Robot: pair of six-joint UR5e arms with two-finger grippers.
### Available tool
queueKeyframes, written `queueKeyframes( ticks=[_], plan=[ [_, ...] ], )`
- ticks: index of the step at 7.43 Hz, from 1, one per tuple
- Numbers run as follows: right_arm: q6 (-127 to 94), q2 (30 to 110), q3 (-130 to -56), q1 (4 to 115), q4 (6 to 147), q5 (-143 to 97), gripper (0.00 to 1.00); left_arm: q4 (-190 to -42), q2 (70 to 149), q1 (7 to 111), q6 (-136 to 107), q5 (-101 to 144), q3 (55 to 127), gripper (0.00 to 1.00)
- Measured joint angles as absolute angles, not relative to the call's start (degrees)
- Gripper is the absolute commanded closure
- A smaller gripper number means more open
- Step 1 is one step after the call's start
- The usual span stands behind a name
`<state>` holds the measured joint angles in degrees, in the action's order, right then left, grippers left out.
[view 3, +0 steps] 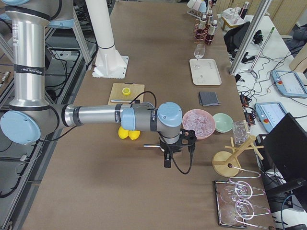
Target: Take tea from basket to plate
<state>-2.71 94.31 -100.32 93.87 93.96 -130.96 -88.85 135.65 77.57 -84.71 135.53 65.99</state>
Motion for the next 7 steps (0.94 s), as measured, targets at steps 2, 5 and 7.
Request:
queueKeyframes(
  ticks=[2,5,7],
  plan=[
    [-2.72,94.31,-100.34,93.87,93.95,-130.96,0.01,-88.86,135.74,77.79,-84.68,135.60,66.08,0.52],
    [-2.46,94.31,-100.42,93.87,93.92,-130.96,0.00,-88.79,135.98,78.09,-84.71,135.62,66.25,0.99],
    [-2.32,94.31,-100.51,93.87,93.94,-130.95,0.01,-88.67,136.27,78.15,-84.63,135.69,66.31,1.00]
  ],
)
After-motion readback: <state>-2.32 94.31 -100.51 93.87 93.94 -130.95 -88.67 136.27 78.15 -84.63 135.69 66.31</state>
